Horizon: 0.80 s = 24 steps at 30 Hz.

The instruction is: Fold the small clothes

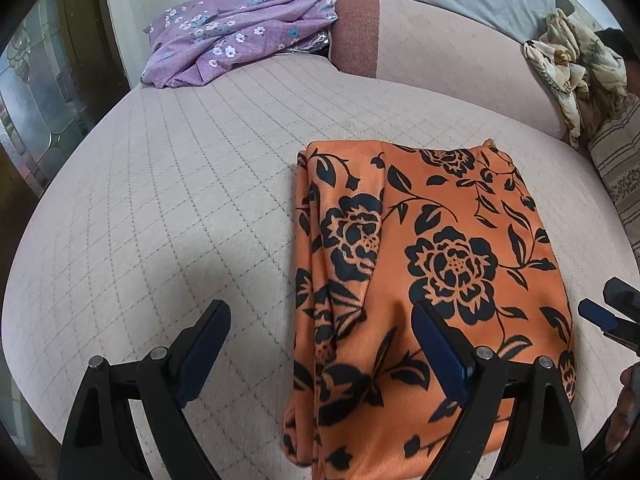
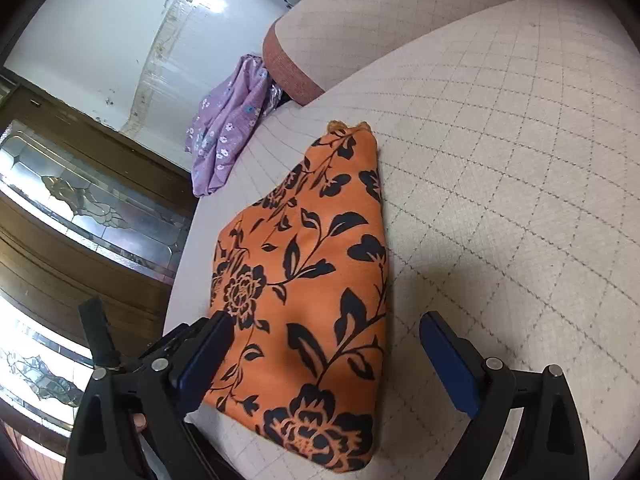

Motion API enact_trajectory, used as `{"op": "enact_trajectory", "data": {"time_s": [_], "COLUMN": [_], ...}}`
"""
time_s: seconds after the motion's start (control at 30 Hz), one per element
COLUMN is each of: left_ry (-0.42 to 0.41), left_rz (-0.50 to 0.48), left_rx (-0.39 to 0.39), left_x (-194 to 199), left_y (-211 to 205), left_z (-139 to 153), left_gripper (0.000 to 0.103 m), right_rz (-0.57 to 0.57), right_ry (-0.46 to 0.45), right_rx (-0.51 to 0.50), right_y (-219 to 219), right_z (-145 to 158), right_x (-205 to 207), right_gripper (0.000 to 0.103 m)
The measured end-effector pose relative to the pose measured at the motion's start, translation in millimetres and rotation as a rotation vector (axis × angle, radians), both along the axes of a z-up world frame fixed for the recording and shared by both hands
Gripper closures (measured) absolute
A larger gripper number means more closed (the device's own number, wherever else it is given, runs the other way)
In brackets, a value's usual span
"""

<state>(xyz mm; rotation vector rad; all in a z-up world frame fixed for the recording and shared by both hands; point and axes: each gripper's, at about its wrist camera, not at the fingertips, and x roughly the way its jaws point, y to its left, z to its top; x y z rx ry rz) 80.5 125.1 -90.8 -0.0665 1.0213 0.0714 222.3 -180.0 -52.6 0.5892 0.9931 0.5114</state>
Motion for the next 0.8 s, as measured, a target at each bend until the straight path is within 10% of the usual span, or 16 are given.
{"op": "enact_trajectory", "data": {"time_s": [0.3, 0.5, 0.67, 0.8], "left_ry": [-0.081, 0.101, 0.065, 0.073], "left_rz": [0.028, -0.015, -0.028, -0.088], "left_rx": [-0.173, -0.283, -0.270, -0.346], "left_x": [7.4, 33.8, 30.5, 33.1], "left_y": [23.6, 25.1, 22.0, 14.3], "left_z": [11.7, -38.7, -40.5, -42.5], "left_gripper": [0.011, 0.010, 0.010, 0.043], "right_rz": [0.011, 0.050, 0.111, 0.127], "right_ry": [0.010, 0.053, 0.039, 0.045], "right_rx": [-0.038, -0.034, -0.075, -0.143], "right_y": [5.3, 27.4, 52.9, 64.5], "right_z": [-8.7, -26.4, -30.8, -30.9], "right_x": [25.2, 46.5, 52.4, 55.7], "right_gripper": [0.007, 0.007, 0.010, 0.036]}}
